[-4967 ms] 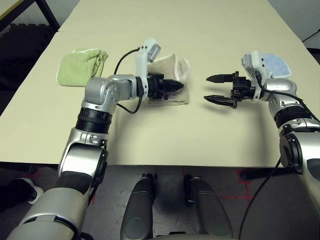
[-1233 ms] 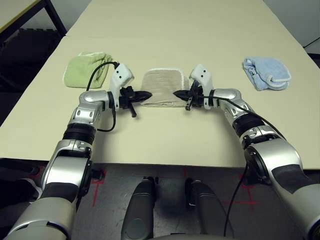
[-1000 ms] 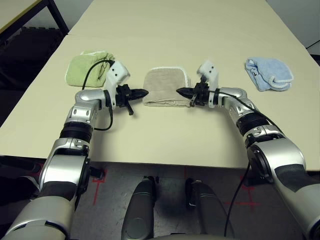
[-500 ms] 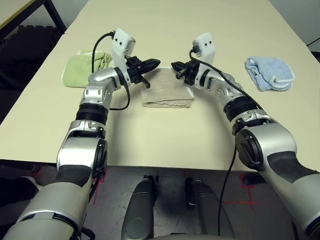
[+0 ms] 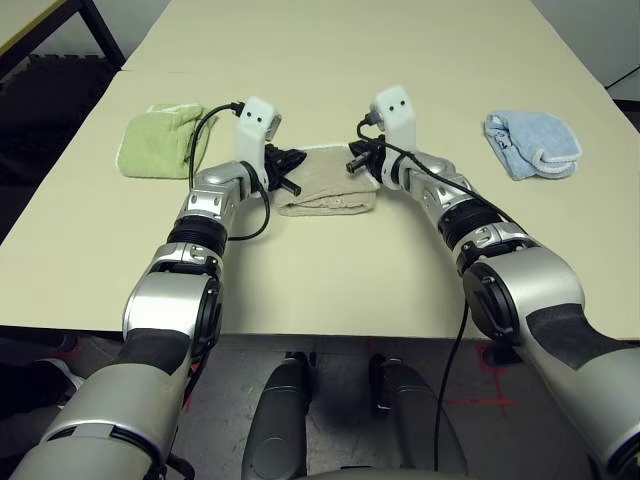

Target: Fold the towel and set it aside.

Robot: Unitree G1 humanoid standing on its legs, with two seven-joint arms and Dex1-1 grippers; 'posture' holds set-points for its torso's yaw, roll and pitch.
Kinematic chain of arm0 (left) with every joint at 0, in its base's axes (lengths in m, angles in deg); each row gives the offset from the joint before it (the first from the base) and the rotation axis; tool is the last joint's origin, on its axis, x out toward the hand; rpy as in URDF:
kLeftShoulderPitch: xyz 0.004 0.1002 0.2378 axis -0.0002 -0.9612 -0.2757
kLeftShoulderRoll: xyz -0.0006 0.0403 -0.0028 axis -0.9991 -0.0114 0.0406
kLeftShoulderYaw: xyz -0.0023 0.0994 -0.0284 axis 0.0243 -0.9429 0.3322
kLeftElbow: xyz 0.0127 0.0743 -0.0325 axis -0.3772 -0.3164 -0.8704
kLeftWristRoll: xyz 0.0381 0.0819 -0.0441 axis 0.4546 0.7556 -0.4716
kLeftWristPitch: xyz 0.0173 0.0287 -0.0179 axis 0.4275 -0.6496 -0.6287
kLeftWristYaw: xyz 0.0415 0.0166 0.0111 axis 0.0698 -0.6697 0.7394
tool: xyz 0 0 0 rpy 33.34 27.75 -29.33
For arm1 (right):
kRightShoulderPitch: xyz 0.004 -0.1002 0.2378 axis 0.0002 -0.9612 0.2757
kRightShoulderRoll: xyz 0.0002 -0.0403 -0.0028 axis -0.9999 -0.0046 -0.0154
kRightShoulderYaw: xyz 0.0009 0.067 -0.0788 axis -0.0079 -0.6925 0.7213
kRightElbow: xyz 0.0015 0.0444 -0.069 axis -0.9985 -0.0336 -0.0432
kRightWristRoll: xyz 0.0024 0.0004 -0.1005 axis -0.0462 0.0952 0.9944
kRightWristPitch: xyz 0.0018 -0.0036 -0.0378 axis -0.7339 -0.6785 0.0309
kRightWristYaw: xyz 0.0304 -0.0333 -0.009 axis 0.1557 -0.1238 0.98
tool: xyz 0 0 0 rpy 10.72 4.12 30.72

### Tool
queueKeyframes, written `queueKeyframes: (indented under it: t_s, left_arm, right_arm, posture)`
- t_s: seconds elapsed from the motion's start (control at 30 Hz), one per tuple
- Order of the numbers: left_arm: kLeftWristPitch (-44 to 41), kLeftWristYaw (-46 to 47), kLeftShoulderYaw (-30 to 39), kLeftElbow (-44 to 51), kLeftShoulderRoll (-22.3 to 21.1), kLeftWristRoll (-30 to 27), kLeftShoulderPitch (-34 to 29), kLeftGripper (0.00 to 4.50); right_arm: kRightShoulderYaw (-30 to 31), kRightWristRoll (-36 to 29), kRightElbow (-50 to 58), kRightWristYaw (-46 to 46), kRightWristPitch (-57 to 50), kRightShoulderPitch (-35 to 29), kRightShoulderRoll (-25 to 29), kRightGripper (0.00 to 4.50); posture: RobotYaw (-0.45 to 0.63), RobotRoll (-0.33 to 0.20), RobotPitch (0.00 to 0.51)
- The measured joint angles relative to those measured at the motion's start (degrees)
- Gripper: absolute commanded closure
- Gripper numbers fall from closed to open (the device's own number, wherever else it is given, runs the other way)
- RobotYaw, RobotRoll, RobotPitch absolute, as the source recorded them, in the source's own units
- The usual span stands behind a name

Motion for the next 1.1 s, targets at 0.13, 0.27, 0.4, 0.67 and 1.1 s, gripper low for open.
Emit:
queueKeyframes:
  t_s: [0.13,0.27,0.4,0.67,1.1]
  left_arm:
    - [0.6,-0.2,0.0,0.0,0.0,0.1,-0.6,4.46]
    - [0.7,-0.7,0.0,0.0,0.0,0.0,-0.9,4.46]
    - [0.9,-1.1,0.0,0.0,0.0,0.0,-1.1,4.46]
    - [2.5,-6.6,2.5,5.5,-4.5,-2.6,-5.4,4.46]
    - [-10.9,-20.4,7.5,48.0,-15.4,-18.6,-25.3,4.46]
  right_arm:
    - [1.2,1.0,0.8,-1.5,1.4,-1.4,-0.8,4.50]
    - [1.3,1.1,1.2,-1.8,1.5,-2.2,-0.9,4.50]
    - [1.5,1.1,1.3,-1.8,1.5,-2.5,-0.7,4.50]
    - [-1.3,-2.6,1.6,7.8,5.9,-3.0,1.9,4.50]
    - [-7.4,-15.7,10.9,42.9,8.5,-5.0,13.0,4.50]
  posture:
    - [0.03,0.000,0.184]
    - [0.03,0.000,0.181]
    - [0.02,0.000,0.180]
    - [0.00,0.000,0.167]
    - [0.03,0.000,0.145]
